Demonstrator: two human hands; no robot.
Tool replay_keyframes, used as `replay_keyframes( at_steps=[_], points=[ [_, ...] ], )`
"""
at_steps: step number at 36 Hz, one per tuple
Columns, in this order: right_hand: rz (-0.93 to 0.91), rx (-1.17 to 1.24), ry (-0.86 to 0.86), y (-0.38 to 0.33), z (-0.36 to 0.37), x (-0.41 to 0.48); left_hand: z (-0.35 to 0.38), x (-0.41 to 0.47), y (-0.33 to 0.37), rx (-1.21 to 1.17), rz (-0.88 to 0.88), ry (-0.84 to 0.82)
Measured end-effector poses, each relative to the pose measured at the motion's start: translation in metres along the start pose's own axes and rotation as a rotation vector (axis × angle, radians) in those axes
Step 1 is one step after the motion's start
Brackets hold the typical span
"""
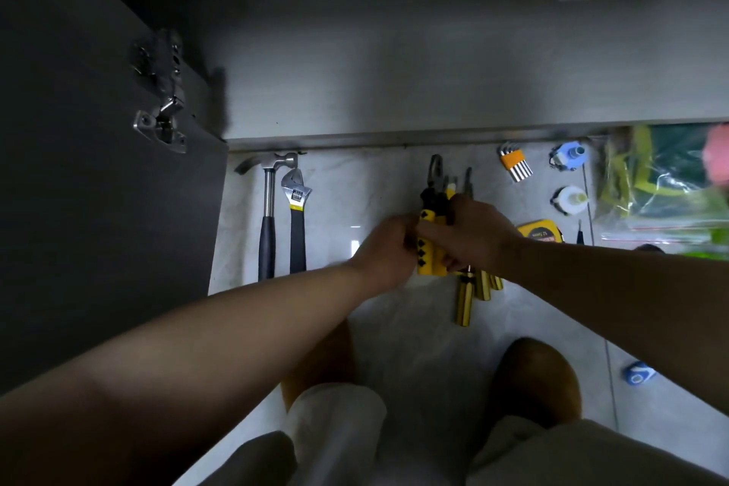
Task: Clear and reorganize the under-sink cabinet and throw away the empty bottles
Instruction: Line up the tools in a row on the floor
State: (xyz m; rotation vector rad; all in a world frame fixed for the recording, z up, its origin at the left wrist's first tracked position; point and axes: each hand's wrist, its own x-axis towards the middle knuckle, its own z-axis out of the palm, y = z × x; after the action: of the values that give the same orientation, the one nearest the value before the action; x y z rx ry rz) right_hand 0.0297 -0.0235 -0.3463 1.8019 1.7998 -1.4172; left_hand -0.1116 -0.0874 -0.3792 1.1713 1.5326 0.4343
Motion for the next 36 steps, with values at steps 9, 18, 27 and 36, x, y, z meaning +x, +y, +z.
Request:
replay_keyframes(
  at_steps=[9, 18, 27, 36],
  points=[
    [-0.117, -0.040, -0.130, -0.025, 0.021, 0.003, -0.027, -0.011, -0.008, -0.612, -0.265, 0.084],
    [-0.196, -0.419, -0.104, 0.017, 0.003, 0.008, -0.050, -0.011, -0.048, -0.250, -0.383, 0.369],
    [-0.070, -0.511, -0.028, 0.058, -0.012, 0.012, -0.049, -0.015, -0.054, 0.084, -0.330, 0.504],
    [0.008, -0.426, 0.029, 0.045, 0.005, 0.023, -0.050, -0.025, -0.048, 0.340, -0.394, 0.428]
  ],
)
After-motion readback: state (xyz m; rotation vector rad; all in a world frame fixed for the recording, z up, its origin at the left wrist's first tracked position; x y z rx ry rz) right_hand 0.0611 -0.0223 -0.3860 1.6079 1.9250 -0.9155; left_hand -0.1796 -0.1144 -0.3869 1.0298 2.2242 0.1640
